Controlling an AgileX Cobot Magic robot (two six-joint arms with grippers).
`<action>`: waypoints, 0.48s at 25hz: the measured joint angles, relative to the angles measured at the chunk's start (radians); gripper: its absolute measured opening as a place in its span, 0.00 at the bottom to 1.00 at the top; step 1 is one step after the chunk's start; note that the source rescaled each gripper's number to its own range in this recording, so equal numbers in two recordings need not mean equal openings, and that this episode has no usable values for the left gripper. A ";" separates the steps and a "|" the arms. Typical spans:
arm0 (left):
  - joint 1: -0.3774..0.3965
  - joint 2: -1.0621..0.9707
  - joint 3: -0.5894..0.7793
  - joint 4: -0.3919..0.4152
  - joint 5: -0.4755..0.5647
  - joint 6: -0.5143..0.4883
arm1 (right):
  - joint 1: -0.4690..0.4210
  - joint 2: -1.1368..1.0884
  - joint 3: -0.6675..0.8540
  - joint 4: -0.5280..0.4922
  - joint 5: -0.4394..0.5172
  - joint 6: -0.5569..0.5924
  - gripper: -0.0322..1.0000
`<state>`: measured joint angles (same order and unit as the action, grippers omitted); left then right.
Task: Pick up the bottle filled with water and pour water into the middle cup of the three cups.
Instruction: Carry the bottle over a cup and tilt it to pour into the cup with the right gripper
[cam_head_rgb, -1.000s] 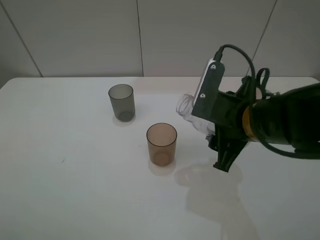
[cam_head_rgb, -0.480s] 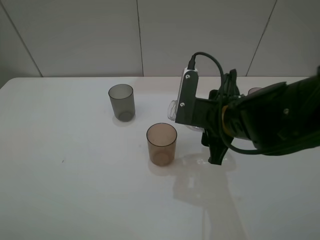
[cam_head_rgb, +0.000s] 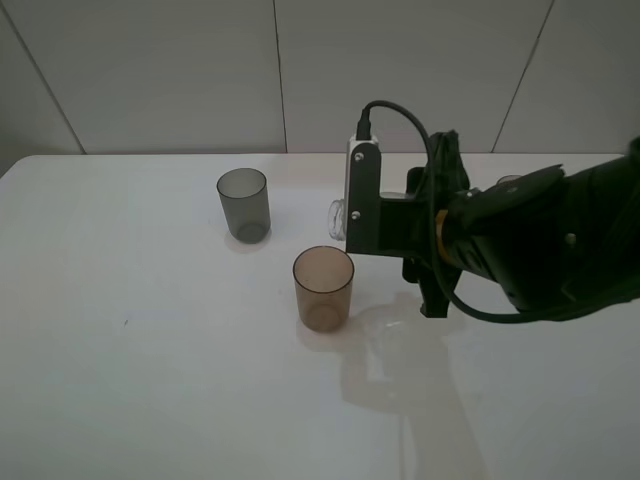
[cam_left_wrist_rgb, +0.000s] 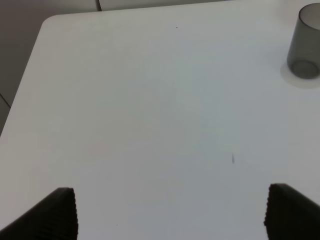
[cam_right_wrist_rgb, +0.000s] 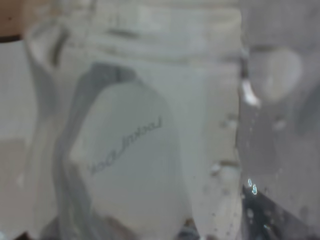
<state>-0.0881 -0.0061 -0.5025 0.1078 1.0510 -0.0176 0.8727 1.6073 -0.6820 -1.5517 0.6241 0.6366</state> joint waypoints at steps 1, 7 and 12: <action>0.000 0.000 0.000 0.000 0.000 0.000 | 0.000 0.000 0.000 -0.015 0.004 0.000 0.04; 0.000 0.000 0.000 0.000 0.000 0.000 | 0.000 0.000 0.000 -0.093 0.031 0.000 0.04; 0.000 0.000 0.000 0.000 0.000 0.000 | 0.000 0.025 -0.001 -0.139 0.041 0.000 0.04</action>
<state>-0.0881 -0.0061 -0.5025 0.1078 1.0510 -0.0176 0.8727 1.6327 -0.6832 -1.6908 0.6649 0.6366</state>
